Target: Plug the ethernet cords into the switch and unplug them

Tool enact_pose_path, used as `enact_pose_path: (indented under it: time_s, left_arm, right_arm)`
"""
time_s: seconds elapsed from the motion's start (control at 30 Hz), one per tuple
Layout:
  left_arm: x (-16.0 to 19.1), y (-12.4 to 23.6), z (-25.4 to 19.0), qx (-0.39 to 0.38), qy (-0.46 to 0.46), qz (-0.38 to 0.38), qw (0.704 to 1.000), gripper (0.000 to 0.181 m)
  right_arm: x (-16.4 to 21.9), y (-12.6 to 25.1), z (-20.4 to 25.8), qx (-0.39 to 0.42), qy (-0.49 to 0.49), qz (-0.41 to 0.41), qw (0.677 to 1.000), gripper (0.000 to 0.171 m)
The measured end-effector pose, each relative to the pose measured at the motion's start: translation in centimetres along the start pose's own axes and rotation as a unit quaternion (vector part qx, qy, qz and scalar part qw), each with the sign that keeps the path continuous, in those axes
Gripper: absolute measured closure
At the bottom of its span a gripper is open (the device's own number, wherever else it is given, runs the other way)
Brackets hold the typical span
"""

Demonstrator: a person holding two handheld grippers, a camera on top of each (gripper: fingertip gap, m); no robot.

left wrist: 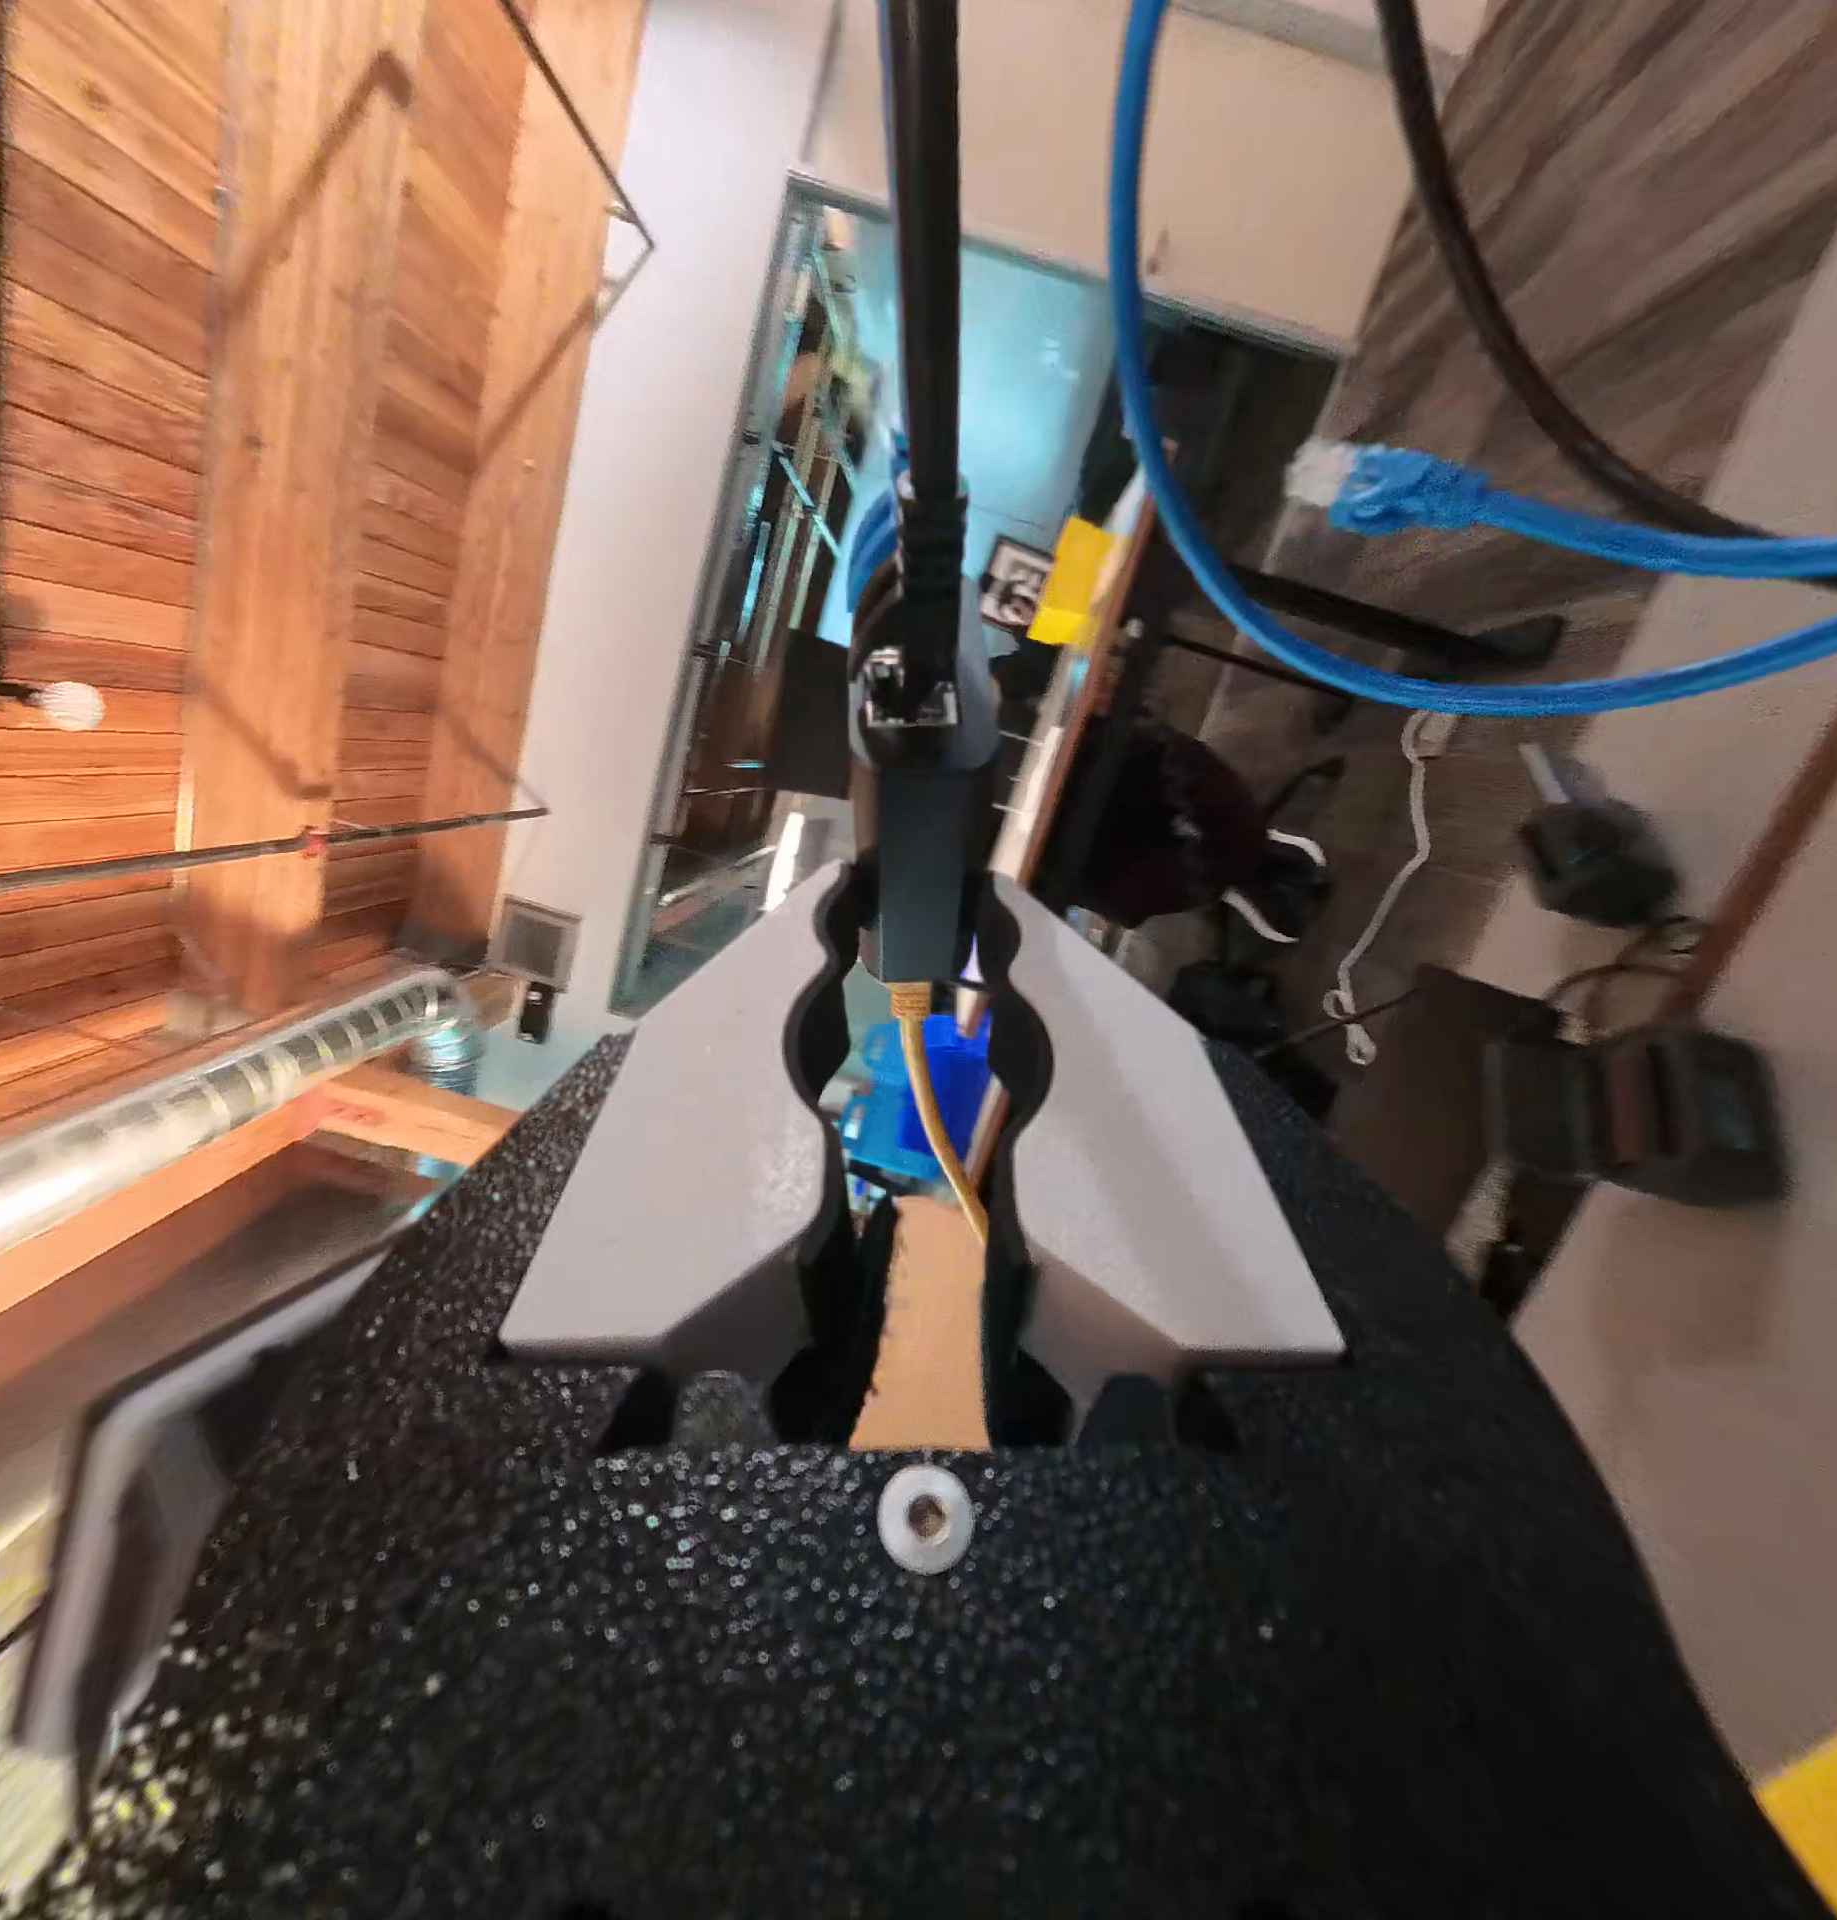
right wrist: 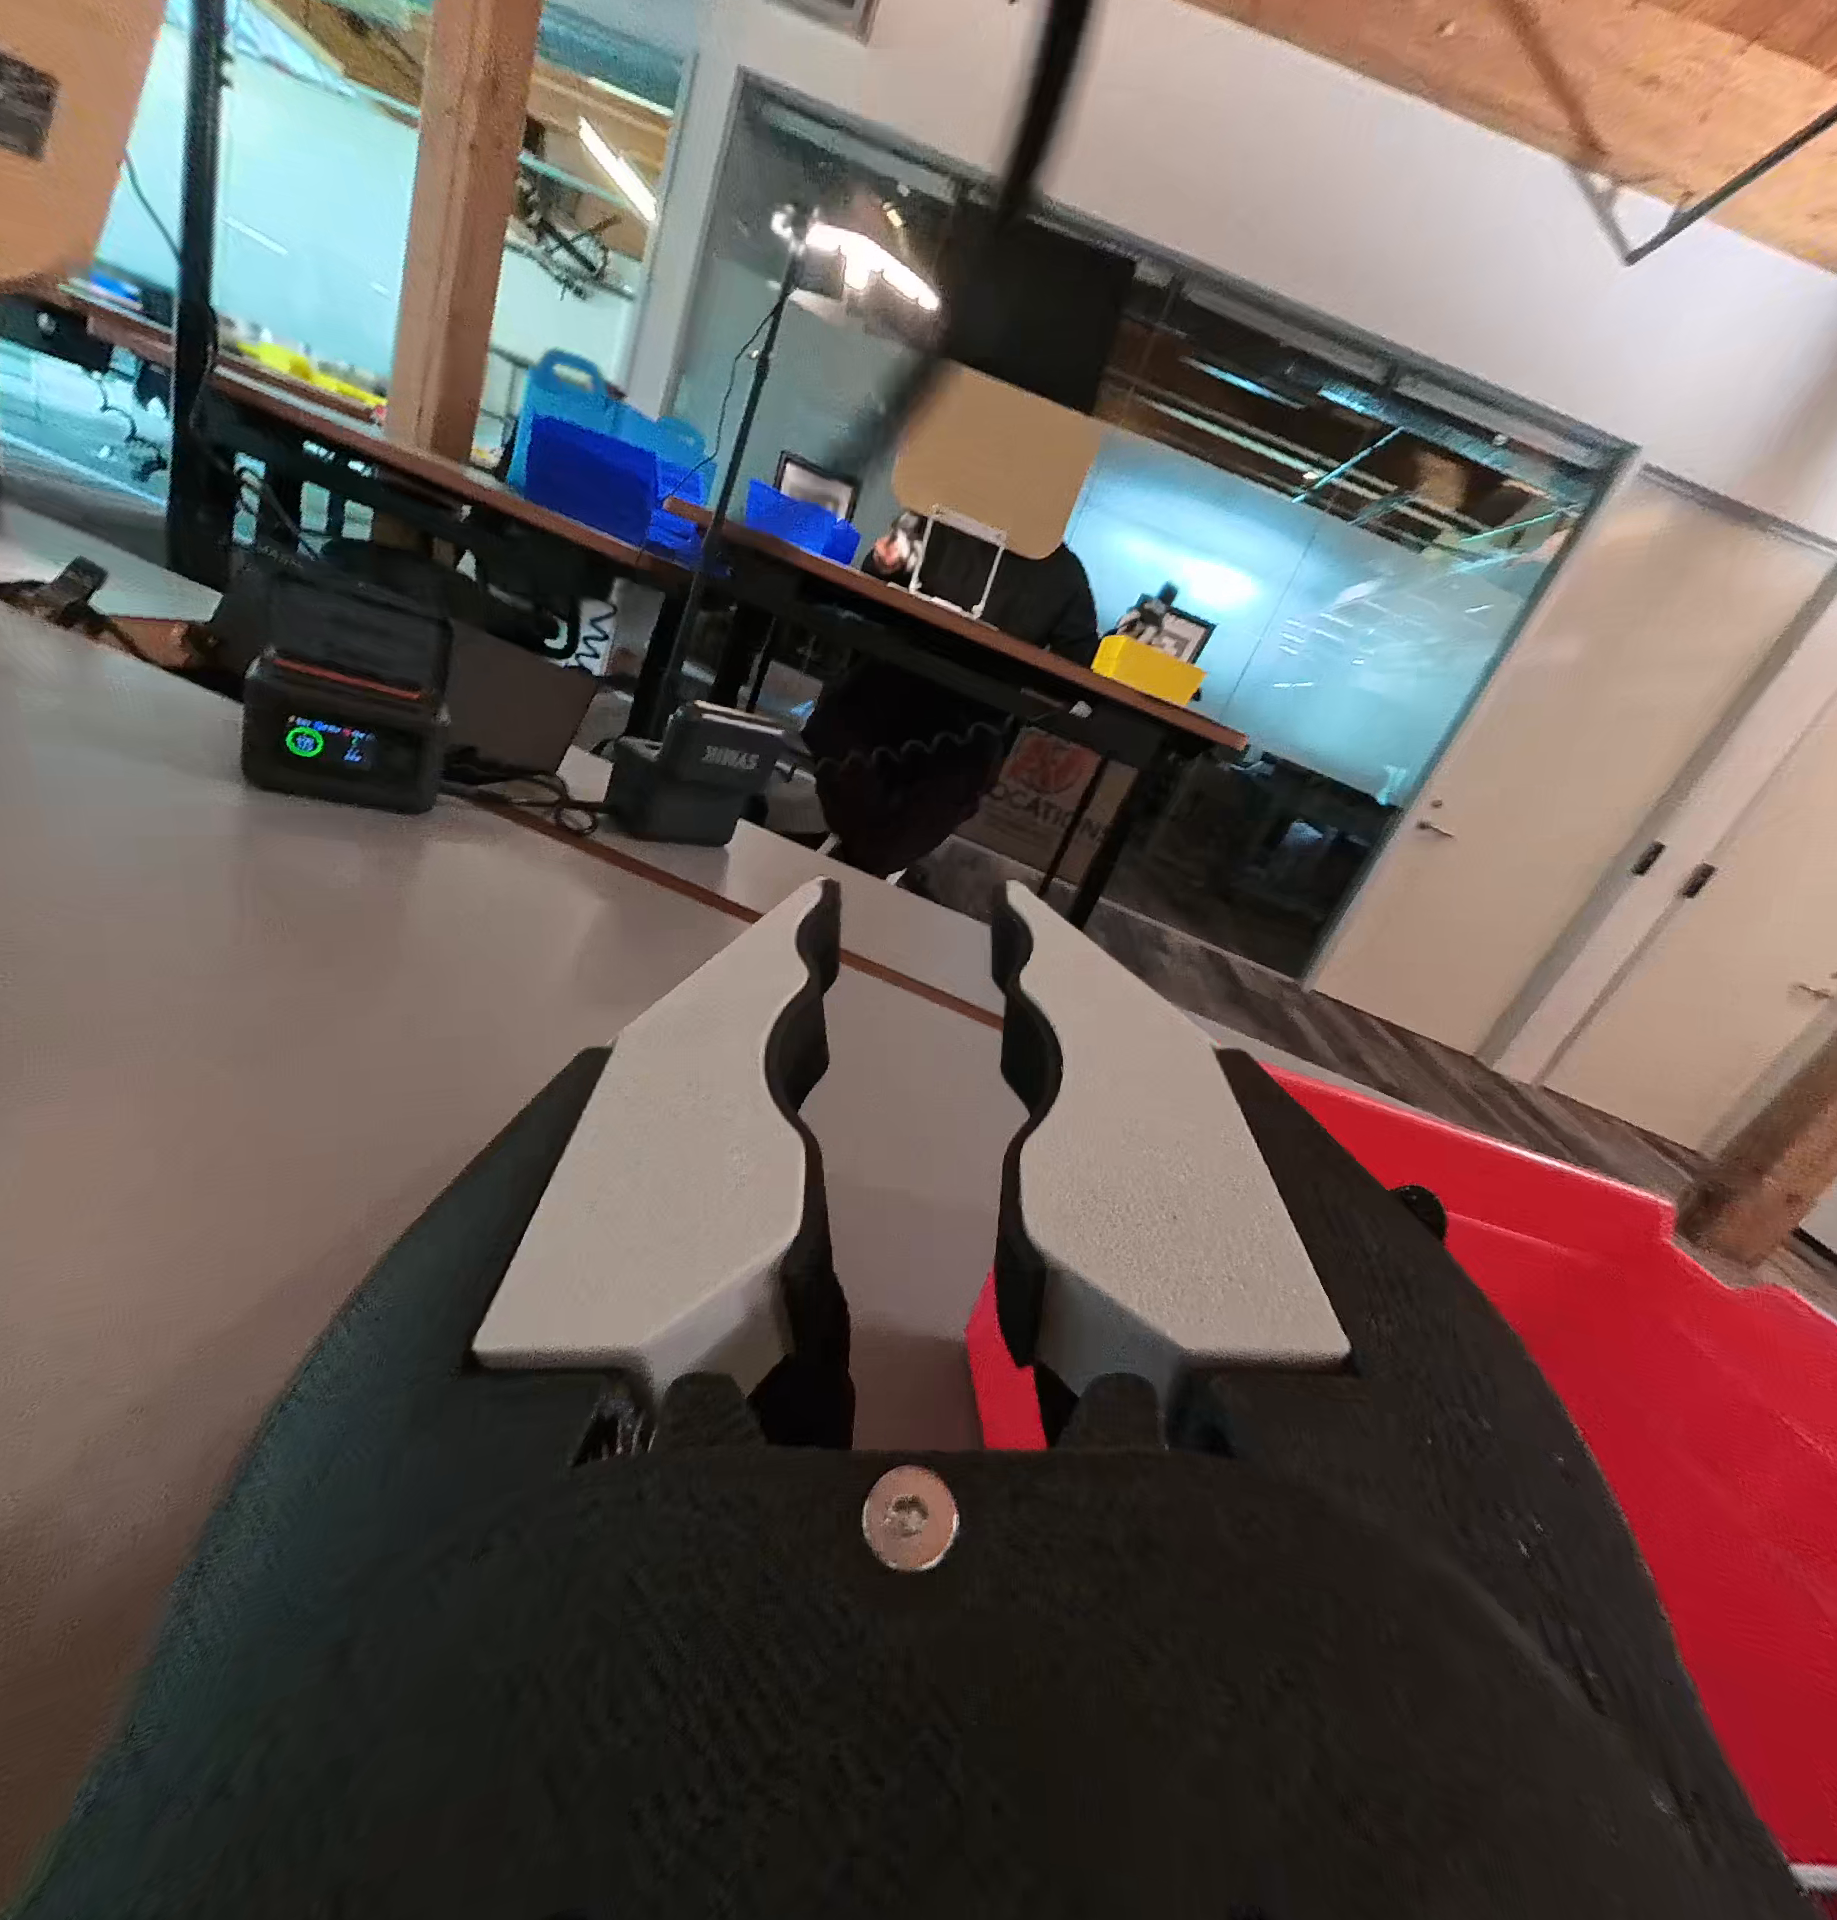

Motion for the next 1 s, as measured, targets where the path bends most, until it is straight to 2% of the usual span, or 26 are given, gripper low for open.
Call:
enact_pose_path:
  time_s: [0.23,0.4,0.53,0.7,0.8,0.87,0.93,1.0]
  left_arm:
    - [1.0,0.2,-15.6,0.053,-0.013,0.074,0.996,0.162]
    - [3.2,1.1,-22.7,0.099,-0.027,0.125,0.987,0.162]
    - [4.6,1.7,-25.7,0.146,-0.037,0.137,0.979,0.162]
    - [6.2,2.5,-27.5,0.189,-0.052,0.133,0.972,0.162]
    - [6.2,2.8,-28.2,0.199,-0.064,0.116,0.971,0.161]
    - [6.4,3.3,-28.9,0.209,-0.066,0.104,0.970,0.162]
    - [6.2,3.6,-29.7,0.216,-0.065,0.095,0.970,0.161]
    - [6.2,3.9,-30.3,0.224,-0.049,0.090,0.969,0.161]
  right_arm:
    - [-0.7,0.6,-0.2,0.036,0.011,-0.034,0.999,0.144]
    - [-1.1,1.0,-0.1,0.044,0.013,-0.042,0.998,0.140]
    - [-2.0,1.0,0.4,0.027,0.074,-0.056,0.995,0.136]
    - [-5.1,2.1,4.6,-0.103,0.242,-0.100,0.960,0.131]
    - [-6.7,3.4,5.6,-0.097,0.310,-0.127,0.937,0.134]
    - [-7.3,3.9,4.8,-0.086,0.309,-0.126,0.939,0.134]
    - [-7.6,4.2,3.9,-0.154,0.277,-0.075,0.945,0.141]
    - [-7.8,4.9,3.3,-0.236,0.245,0.047,0.939,0.135]
Point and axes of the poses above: each gripper's, where its closed fingertips meet, y back along the fingers, x out of its underside, z = x × y across the jaws, the point moved 10 cm from there along y, back along the fingers, and after that the axes turned 5 degrees about -x, right-handed, at the moved point
